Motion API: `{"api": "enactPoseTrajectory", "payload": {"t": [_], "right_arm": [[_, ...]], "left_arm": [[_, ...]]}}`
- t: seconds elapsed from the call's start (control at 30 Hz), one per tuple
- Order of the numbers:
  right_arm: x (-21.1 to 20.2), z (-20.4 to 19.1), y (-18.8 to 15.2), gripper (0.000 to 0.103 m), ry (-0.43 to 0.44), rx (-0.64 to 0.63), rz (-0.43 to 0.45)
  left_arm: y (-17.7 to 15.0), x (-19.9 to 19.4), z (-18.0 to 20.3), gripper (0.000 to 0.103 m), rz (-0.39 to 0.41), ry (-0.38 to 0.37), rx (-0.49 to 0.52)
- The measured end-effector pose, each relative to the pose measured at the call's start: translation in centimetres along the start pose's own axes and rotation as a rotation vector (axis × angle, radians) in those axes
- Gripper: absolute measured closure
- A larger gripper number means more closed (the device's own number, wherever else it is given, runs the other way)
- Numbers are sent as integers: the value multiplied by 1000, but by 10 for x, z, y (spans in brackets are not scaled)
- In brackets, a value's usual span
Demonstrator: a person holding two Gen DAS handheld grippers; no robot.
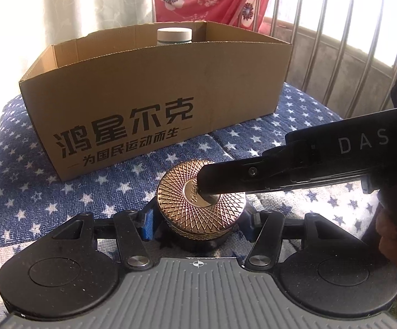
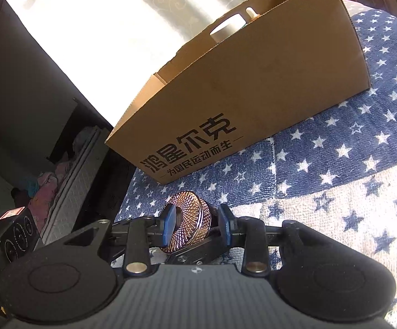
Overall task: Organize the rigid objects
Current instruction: 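Lift the copper jar with the right gripper and carry it over the box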
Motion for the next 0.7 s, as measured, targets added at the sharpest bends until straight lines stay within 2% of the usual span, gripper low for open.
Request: {"api": "enactPoseTrajectory", "payload": {"t": [0.27,0.7], "right_arm": [[1,3,0,64,15,39,-14],[2,-1,-1,64,12,25,-15]], "left_arm": [[-1,3,2,45,-9,14,8],[0,-1,3,46,-24,29,2]]}}
Point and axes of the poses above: each gripper's, at about its wrist camera, not at the fingertips, and x roughly the way its jaws point, z to its right, y to its top, the point moved 8 cm from there along x, roughly the way its jaws point, and after that the axes turned 9 degrees about x, right-handed, at the moved point
